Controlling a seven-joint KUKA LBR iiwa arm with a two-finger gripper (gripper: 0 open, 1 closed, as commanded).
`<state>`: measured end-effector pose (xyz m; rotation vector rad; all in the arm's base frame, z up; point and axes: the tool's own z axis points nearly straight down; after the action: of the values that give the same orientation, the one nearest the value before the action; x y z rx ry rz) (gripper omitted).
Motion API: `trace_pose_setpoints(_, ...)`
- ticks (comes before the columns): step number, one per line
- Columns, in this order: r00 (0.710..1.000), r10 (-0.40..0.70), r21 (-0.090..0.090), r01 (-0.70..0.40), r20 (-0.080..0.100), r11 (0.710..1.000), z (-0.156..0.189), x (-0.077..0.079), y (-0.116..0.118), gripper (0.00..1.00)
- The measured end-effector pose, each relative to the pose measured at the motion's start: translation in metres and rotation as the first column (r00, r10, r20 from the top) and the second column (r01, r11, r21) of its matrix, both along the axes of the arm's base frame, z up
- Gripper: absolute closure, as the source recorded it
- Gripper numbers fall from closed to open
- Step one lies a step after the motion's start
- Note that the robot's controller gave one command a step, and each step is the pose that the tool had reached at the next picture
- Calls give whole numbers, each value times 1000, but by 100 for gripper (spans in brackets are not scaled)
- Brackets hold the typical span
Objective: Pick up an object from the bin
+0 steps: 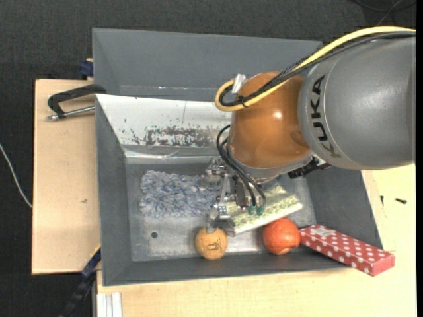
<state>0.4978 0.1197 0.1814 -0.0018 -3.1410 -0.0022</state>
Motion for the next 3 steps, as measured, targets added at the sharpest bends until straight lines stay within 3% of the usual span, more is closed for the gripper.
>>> trace_pose_setpoints(1, 1000, 0, 0, 0, 0, 1000, 0, 0, 0, 0)
trace_pose_setpoints(2, 998, -62, 2, 62, 7, 998, -61, 22, -3, 0)
trace_pose_setpoints(3, 997, -73, 4, 73, 9, 997, -74, 25, -4, 0)
